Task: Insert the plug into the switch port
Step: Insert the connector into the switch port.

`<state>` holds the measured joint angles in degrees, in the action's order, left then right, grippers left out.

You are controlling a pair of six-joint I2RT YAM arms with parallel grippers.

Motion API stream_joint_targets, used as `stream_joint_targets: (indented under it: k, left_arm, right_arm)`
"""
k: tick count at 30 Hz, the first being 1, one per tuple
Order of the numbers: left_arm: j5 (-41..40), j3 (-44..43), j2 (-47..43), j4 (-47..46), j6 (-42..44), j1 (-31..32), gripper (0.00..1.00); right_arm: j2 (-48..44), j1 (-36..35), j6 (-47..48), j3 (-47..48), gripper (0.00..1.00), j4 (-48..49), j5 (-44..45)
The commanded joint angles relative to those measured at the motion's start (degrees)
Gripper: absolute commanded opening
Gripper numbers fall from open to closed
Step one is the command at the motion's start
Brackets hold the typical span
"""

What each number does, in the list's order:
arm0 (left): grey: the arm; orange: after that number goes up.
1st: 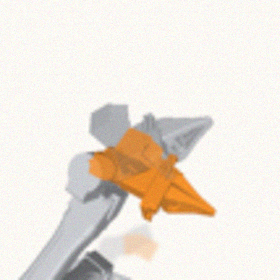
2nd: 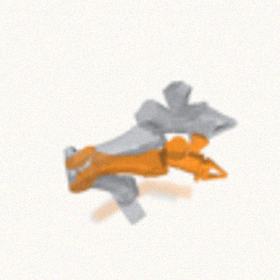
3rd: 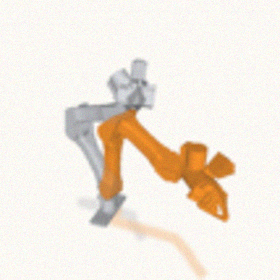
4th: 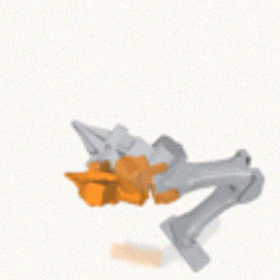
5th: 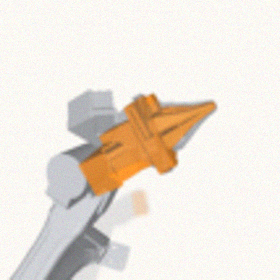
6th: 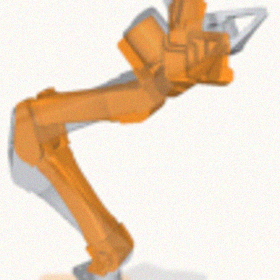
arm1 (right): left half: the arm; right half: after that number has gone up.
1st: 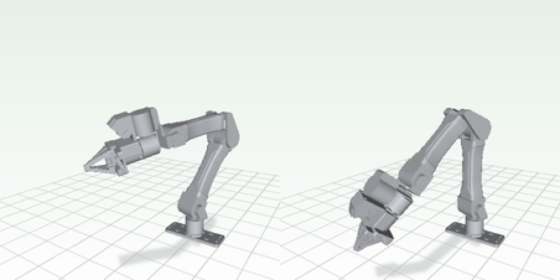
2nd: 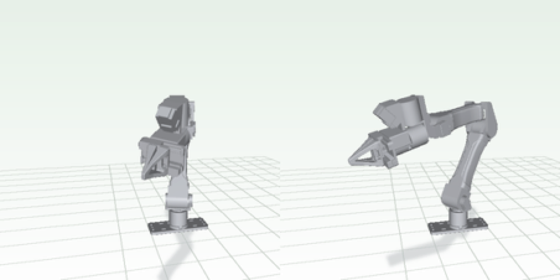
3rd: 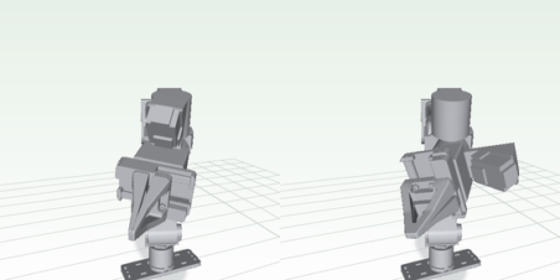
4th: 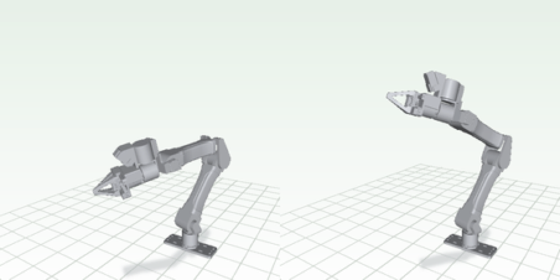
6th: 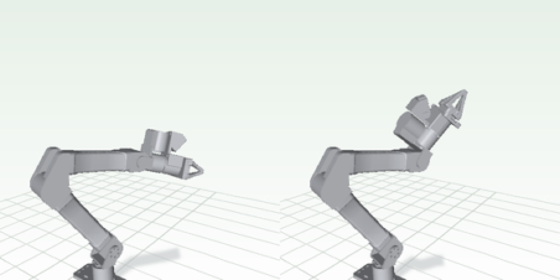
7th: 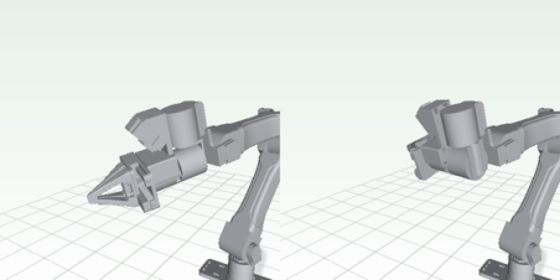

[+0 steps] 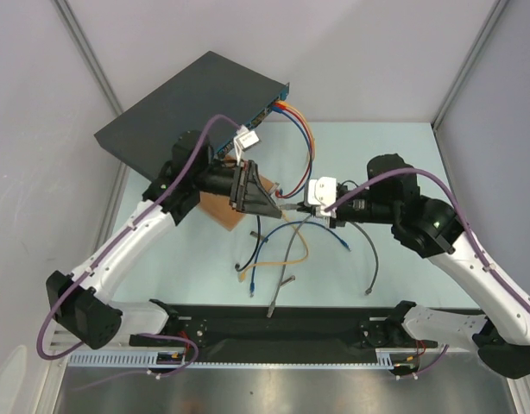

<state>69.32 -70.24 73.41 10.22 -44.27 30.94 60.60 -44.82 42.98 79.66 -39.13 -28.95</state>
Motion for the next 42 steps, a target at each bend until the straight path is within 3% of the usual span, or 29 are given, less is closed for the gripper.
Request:
stream_joint_targets:
  k: [1, 5, 7, 13, 16, 22, 25, 42]
  left_arm:
    - [-2.6, -11.6, -1.1, 8.4, 11.6, -4.3, 0.72]
    - [-10.7, -24.4, -0.2, 22.9, 30.0, -8.5, 0.79]
    - [-19.3, -26.8, -1.3, 26.0, 34.8, -8.5, 0.80]
    - [-43.3, -16.5, -10.8, 19.8, 44.1, -8.5, 0.88]
    - [-49.5, -15.4, -11.4, 18.3, 49.7, -8.5, 0.88]
    - [-50.9, -16.2, -9.6, 17.6, 53.1, -8.5, 0.88]
    - [-51.6, -15.8, -8.8, 17.2, 54.2, -8.5, 0.89]
    - [-53.1, -17.6, -2.3, 15.0, 52.9, -8.5, 0.89]
  right_arm:
    - [2.1, 3.6, -7.3, 2.7, 0.00, 4.9, 2.6]
    - [9.5, 12.0, -16.4, 8.5, 0.00, 6.6, 2.6]
    - [15.0, 16.1, -21.8, 11.8, 0.00, 7.1, 3.6]
    - [28.2, 23.0, -28.5, 24.8, 0.00, 6.8, 4.6]
    - [35.8, 24.3, -29.8, 32.2, 0.00, 4.9, 3.6]
    - [49.6, 26.4, -30.9, 53.4, 0.00, -2.3, 0.8]
    - [55.1, 26.4, -31.7, 58.7, 0.00, -3.8, 0.6]
    - [62.4, 25.2, -33.3, 61.7, 0.00, -1.4, 0.5]
